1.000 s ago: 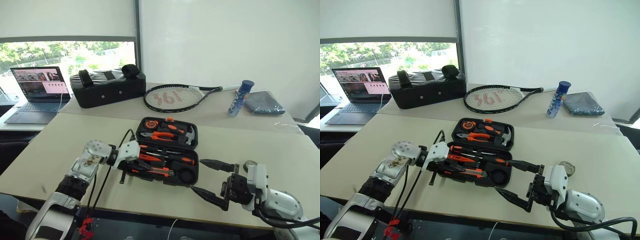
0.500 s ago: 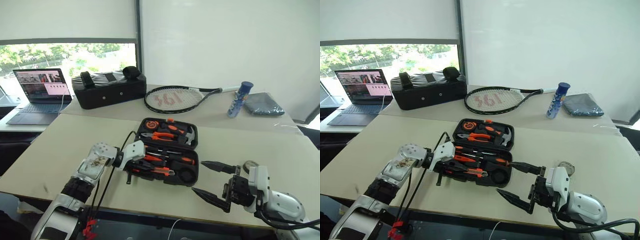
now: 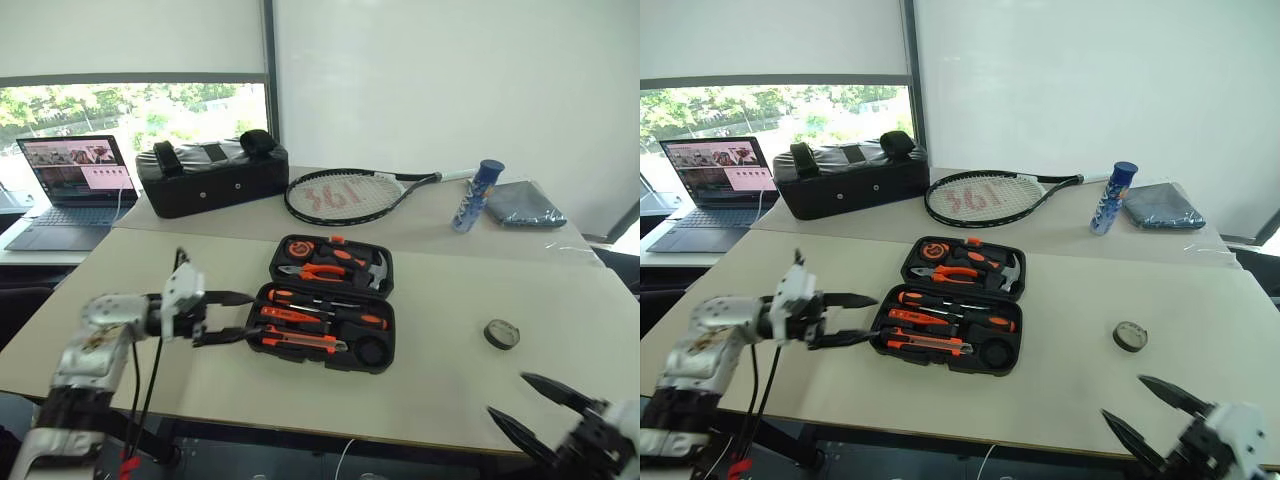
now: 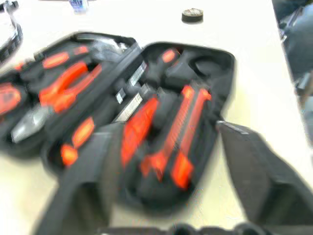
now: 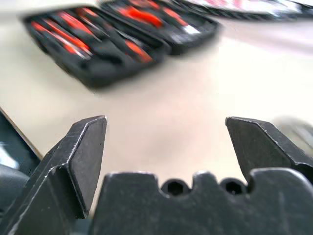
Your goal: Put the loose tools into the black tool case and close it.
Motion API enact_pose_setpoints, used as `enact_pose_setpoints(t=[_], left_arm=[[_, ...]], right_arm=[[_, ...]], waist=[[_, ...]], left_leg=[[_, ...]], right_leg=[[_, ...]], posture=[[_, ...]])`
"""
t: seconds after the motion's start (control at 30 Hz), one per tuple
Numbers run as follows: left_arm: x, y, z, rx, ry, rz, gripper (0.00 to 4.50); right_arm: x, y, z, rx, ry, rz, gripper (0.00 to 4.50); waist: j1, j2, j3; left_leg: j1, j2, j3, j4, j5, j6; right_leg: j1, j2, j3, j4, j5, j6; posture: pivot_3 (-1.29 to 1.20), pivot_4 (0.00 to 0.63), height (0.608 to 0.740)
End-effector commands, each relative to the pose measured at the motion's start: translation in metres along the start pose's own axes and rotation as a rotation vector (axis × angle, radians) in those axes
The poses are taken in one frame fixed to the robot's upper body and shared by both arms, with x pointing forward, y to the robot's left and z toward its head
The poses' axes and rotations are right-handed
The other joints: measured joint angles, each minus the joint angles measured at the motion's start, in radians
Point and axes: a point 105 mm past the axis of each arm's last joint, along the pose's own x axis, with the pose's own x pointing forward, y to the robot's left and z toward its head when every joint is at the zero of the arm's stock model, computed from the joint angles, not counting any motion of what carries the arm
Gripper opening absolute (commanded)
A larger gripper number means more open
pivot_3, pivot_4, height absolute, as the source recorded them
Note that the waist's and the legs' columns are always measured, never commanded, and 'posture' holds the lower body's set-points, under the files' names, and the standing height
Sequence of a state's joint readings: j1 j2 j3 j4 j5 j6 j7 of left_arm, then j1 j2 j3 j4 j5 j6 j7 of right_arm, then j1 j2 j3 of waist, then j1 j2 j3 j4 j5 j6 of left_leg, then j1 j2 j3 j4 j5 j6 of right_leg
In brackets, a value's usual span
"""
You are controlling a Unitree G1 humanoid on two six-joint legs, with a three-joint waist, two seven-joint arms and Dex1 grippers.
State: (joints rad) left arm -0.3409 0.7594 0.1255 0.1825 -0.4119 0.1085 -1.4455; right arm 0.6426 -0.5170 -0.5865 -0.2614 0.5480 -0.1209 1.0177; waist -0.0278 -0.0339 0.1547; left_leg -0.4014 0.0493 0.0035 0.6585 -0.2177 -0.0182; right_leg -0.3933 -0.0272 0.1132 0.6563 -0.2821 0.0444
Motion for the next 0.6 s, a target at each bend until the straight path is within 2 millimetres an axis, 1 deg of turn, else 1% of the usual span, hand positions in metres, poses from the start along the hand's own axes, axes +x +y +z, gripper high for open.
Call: enact_pose_setpoints(t=[0.03, 0.07, 0.17, 0.23, 0.33, 0.4, 0.53, 0.6], left_arm=[[-0.023, 0.0, 0.004, 0.017, -0.029, 0.053, 4.48], [-0.027, -0.001, 0.002, 0.014, -0.028, 0.055, 4.48], [-0.028, -0.004, 0.003, 0.002, -0.046, 0.06, 4.48], [-0.025, -0.007, 0.006, -0.011, -0.073, 0.048, 4.48], [-0.018, -0.018, 0.011, -0.059, -0.099, -0.025, 4.48], [-0.012, -0.022, 0.013, -0.067, -0.11, -0.048, 4.48], [0.0, -0.026, 0.017, -0.044, -0.132, -0.066, 4.48], [0.005, -0.029, 0.018, -0.043, -0.137, -0.082, 4.48]], right_arm=[[-0.013, -0.012, -0.003, -0.074, 0.025, -0.058, 4.5], [-0.012, -0.014, -0.002, -0.085, 0.032, -0.057, 4.5], [0.0, -0.022, 0.01, -0.114, 0.024, -0.041, 4.5], [0.015, -0.03, 0.022, -0.137, 0.037, -0.006, 4.5], [0.04, -0.042, 0.035, -0.185, 0.141, 0.094, 4.5], [0.056, -0.052, 0.042, -0.211, 0.204, 0.138, 4.5], [0.083, -0.073, 0.043, -0.244, 0.35, 0.156, 4.5], [0.091, -0.08, 0.036, -0.238, 0.443, 0.168, 4.5]], waist=[[-0.001, 0.0, 0.0], [-0.004, 0.0, 0.0], [-0.011, 0.001, 0.001], [-0.016, 0.001, 0.001], [-0.025, 0.002, 0.001], [-0.026, 0.002, 0.002], [-0.016, 0.001, 0.002], [-0.012, 0.001, 0.003]], left_leg=[[0.001, 0.0, 0.0, 0.0, 0.0, 0.0], [0.002, 0.0, 0.0, 0.0, 0.0, 0.0], [0.004, 0.001, 0.001, 0.0, 0.0, 0.0], [0.004, 0.001, 0.002, 0.0, 0.0, 0.0], [0.005, 0.0, 0.005, 0.0, 0.0, 0.0], [0.005, 0.0, 0.005, 0.0, 0.0, 0.0], [0.003, 0.0, 0.004, -0.001, 0.0, 0.0], [0.001, 0.0, 0.004, -0.001, 0.0, 0.0]], right_leg=[[0.001, 0.0, 0.0, 0.0, 0.0, -0.001], [0.001, 0.0, 0.0, 0.0, -0.003, -0.006], [0.003, -0.001, 0.002, 0.001, -0.004, -0.007], [0.003, -0.001, 0.003, 0.001, -0.004, -0.007], [0.002, 0.0, 0.007, 0.002, -0.003, -0.006], [0.002, 0.0, 0.007, 0.002, 0.0, 0.0], [0.0, 0.001, 0.005, 0.001, 0.0, 0.0], [-0.002, 0.001, 0.005, 0.0, 0.0, 0.0]], posture=[[0.0, 0.15, 0.74], [0.0, 0.15, 0.74], [0.0, 0.15, 0.74], [0.0, 0.15, 0.74], [0.0, 0.15, 0.74], [0.0, 0.15, 0.74], [0.0, 0.15, 0.74], [0.0, 0.15, 0.74]])
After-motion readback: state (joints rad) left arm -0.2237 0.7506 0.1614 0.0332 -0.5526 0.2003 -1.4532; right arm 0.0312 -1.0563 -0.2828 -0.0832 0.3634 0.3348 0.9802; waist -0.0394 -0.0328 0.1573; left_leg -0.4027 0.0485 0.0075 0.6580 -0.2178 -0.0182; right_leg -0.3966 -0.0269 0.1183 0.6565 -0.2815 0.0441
